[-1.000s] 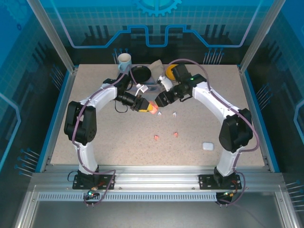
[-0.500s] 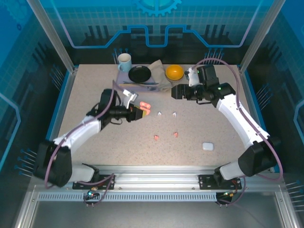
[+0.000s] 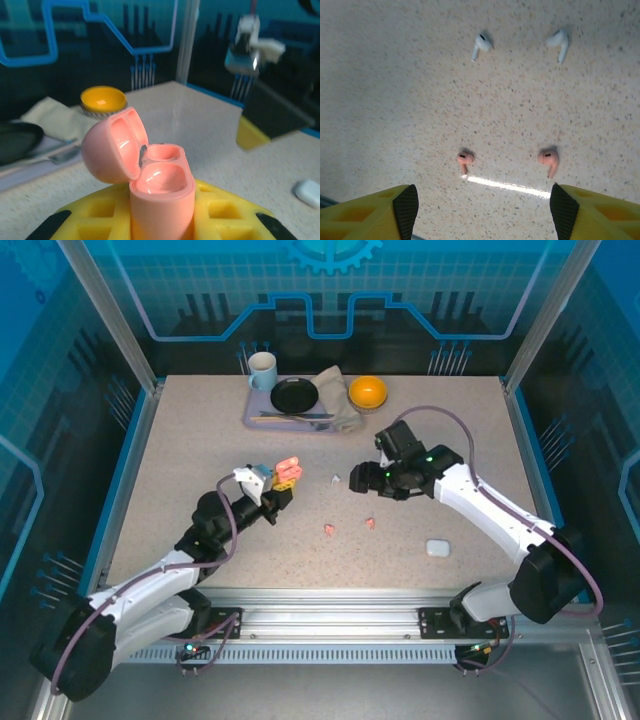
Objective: Insert the wireless bluetooth earbuds into the charging case
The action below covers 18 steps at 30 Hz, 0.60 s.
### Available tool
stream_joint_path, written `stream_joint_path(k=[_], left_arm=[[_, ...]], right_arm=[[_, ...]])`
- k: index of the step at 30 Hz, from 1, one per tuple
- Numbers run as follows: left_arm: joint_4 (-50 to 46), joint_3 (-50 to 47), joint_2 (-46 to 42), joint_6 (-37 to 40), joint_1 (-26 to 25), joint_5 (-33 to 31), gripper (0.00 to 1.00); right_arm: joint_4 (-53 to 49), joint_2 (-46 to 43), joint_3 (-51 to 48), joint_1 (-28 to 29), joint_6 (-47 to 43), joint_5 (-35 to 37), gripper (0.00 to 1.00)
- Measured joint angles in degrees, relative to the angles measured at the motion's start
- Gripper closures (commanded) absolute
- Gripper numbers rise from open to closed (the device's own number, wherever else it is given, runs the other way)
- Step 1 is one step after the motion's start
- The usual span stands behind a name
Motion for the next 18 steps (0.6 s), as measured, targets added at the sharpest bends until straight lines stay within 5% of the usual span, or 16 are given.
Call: stream_joint_path(k=[5, 18], left_arm=[[5.86, -1.86, 0.66, 0.13, -0.04, -1.75, 1.00], [22.27, -1.95, 19.96, -0.57, 5.18, 2.03, 1.00]], right_arm=[[-0.37, 4.74, -0.28, 5.62, 4.13, 4.11, 0.27], [-0.39, 14.21, 1.79, 13.03, 11.06, 9.79, 0.27]])
